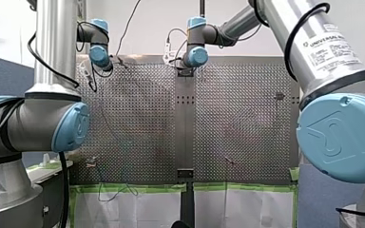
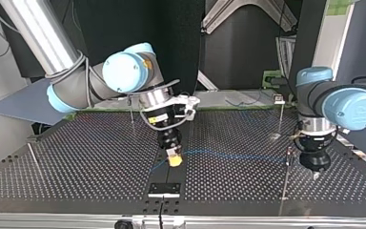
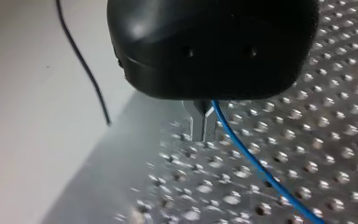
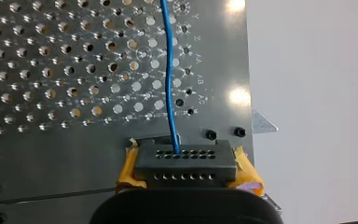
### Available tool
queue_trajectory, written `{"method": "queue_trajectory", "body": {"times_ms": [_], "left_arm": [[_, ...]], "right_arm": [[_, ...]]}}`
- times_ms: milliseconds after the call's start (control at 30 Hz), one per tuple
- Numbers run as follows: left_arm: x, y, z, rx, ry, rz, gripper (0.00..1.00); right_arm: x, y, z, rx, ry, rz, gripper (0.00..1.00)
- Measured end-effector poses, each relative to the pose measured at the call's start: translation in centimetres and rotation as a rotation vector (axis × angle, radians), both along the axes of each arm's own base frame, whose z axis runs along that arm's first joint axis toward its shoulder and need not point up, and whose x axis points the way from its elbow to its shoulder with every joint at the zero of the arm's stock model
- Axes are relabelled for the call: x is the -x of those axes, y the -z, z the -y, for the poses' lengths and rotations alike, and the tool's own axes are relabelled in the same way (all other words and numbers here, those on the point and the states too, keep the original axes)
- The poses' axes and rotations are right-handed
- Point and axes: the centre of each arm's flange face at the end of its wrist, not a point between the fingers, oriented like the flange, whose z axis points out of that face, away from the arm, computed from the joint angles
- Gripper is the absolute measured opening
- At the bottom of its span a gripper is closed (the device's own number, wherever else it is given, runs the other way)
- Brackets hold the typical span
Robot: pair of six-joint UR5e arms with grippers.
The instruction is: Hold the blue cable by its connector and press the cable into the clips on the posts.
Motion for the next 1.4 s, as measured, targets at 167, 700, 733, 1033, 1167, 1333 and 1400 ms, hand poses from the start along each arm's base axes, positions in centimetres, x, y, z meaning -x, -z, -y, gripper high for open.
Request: {"method": "queue_trajectory", "body": {"times_ms": [167, 700, 733, 1033, 1167, 1333, 1400], "left_arm": [[-0.3, 0.5, 0.1, -0.001, 0.004, -0.006, 0.0], [-0.2, 0.7, 0.5, -0.004, 0.02, -0.019, 1.0], [-0.1, 0.7, 0.5, 0.0, 0.02, -0.023, 1.0], [2.5, 0.0, 0.9, 0.02, -0.003, -0.068, 1.0], [4.4, 0.3, 1.3, 0.05, 0.011, -0.097, 1.0], [6.6, 0.5, 2.0, 0.097, 0.054, -0.121, 1.0], [7.4, 0.6, 2.5, 0.112, 0.075, -0.125, 1.0]], "right_arm": [[0.0, -0.2, 0.4, 0.002, 0.001, 0.002, 0.0], [-0.2, -0.1, 0.0, -0.002, -0.004, -0.009, 0.0], [-0.2, -0.1, 0.0, -0.003, -0.004, -0.009, 0.0], [-0.2, -0.1, 0.0, -0.004, -0.005, -0.008, 0.0], [-0.2, -0.2, 0.0, -0.003, -0.005, -0.008, 0.0], [-0.2, -0.3, -0.1, -0.003, -0.006, -0.009, 0.0], [-0.2, -0.3, -0.2, -0.003, -0.007, -0.009, 0.0]]}}
